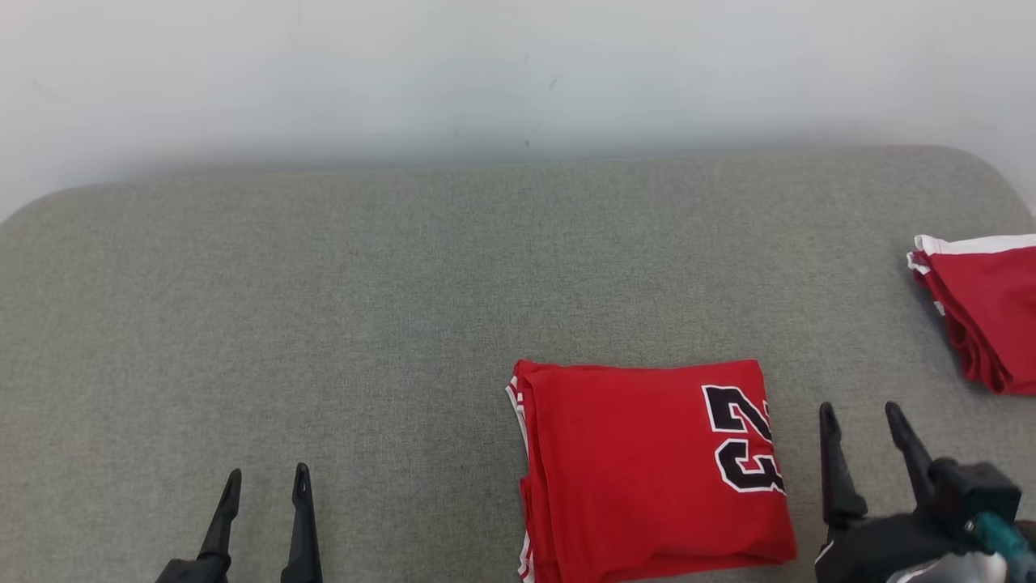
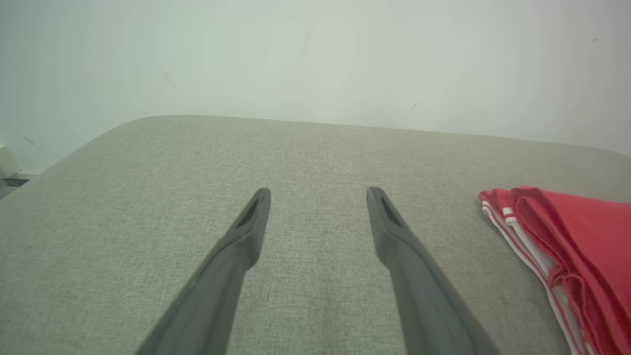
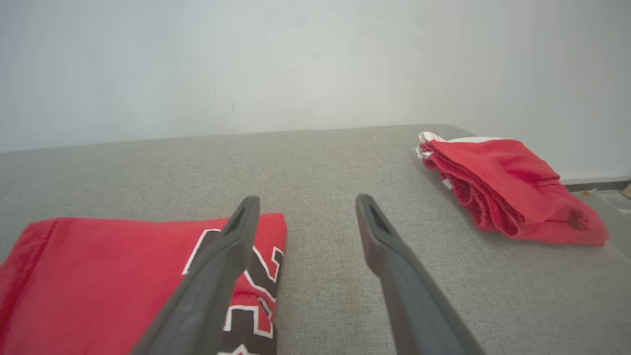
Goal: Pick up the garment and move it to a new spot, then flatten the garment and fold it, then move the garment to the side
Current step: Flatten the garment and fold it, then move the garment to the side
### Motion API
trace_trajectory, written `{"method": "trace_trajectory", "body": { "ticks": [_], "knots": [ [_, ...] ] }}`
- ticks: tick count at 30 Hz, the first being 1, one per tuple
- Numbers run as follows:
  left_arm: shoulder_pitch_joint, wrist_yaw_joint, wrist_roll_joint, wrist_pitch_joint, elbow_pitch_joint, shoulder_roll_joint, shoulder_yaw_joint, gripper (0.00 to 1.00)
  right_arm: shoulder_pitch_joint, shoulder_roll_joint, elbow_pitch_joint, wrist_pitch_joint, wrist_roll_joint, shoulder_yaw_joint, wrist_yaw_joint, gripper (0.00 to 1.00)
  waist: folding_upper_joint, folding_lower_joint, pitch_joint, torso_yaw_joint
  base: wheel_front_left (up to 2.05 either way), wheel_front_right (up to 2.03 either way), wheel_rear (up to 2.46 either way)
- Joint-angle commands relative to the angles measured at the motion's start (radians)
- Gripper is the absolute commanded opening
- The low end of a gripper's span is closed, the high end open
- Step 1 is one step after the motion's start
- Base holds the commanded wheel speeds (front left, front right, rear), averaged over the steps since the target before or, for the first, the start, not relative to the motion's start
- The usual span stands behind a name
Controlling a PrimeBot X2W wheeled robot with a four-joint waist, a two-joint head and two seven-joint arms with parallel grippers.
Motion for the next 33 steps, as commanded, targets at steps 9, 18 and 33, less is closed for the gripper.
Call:
{"method": "trace_trajectory", "body": {
  "ticks": [9, 18, 33],
  "knots": [
    [0.032, 0.005, 0.009, -0.003, -0.014, -0.003, 0.016, 1.0, 0.032, 0.01, 0.149, -0.234, -0.049, 0.071, -0.002, 1.0, 0.0, 0.0001, -0.066, -0.02, 0.0, 0.0, 0.0],
    [0.059, 0.017, 0.003, -0.003, -0.025, -0.004, 0.049, 1.0, 0.024, -0.013, 0.211, -0.284, -0.05, 0.124, -0.002, 1.0, 0.0, 0.0001, -0.104, -0.05, 0.0, 0.0, 0.0],
    [0.085, 0.024, 0.022, -0.003, -0.003, -0.004, 0.076, 1.0, 0.004, -0.018, 0.143, -0.274, -0.063, 0.134, -0.002, 1.0, 0.0, 0.0001, -0.111, -0.066, 0.0, 0.0, 0.0]
  ]
}}
